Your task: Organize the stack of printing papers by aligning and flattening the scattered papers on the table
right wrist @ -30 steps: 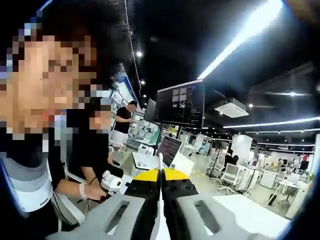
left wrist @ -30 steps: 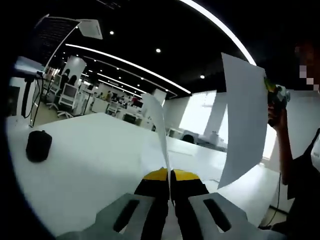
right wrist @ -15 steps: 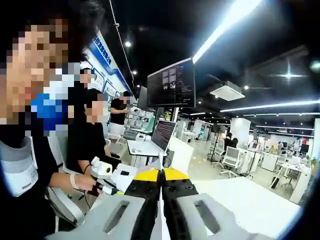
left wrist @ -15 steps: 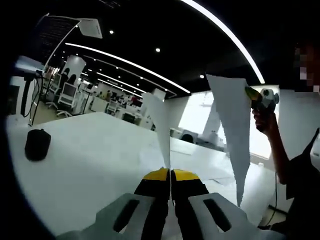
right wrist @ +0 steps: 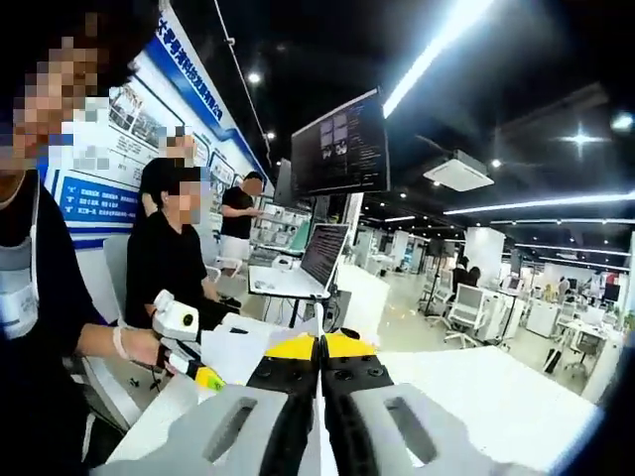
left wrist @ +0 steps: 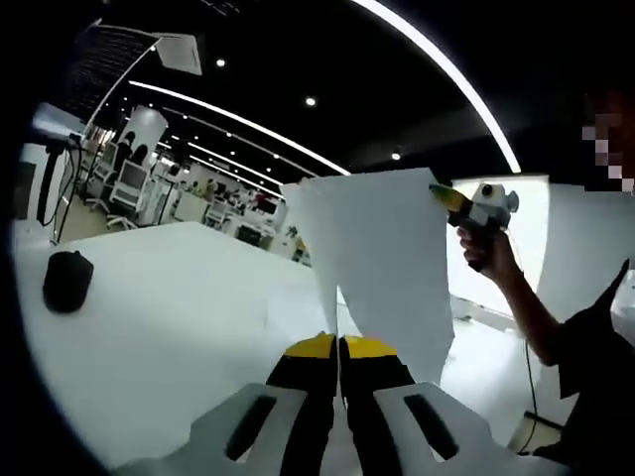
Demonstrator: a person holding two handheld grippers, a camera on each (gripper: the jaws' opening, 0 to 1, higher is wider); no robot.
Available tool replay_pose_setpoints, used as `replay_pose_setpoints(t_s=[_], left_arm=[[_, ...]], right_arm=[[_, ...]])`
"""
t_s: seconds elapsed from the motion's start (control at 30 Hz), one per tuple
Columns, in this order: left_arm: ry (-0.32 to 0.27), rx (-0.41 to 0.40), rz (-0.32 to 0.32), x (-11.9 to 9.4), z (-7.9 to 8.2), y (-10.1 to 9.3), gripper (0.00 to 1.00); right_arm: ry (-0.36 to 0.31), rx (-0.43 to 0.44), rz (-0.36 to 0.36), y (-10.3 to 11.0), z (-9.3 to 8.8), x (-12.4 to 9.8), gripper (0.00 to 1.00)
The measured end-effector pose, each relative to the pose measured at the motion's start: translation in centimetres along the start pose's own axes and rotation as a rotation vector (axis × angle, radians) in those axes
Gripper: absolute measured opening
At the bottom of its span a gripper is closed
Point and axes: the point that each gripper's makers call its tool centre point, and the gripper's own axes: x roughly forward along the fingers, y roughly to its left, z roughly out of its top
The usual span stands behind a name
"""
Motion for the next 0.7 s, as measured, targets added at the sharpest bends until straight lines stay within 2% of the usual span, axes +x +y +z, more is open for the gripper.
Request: replay_pose_setpoints(t_s=[0.3, 0.43, 0.7], left_arm=[[-0.021, -0.059, -0.029, 0.2, -0.2, -0.5, 0.06], [-0.031, -0.085, -0.045, 0.0, 0.3, 0.0, 0.06], [-0.053, -0.159, -0.079, 0.2, 0.4, -0.7, 0.06]], right_arm=[[0.006, 0.011, 0.004, -0.8, -1.6, 1.6, 0.0], [-0.001, 0.017, 0.016, -0.6, -1.8, 2.1, 0.0], [-0.005, 0.01, 0.035, 0.0, -1.9, 2.8, 0.0]])
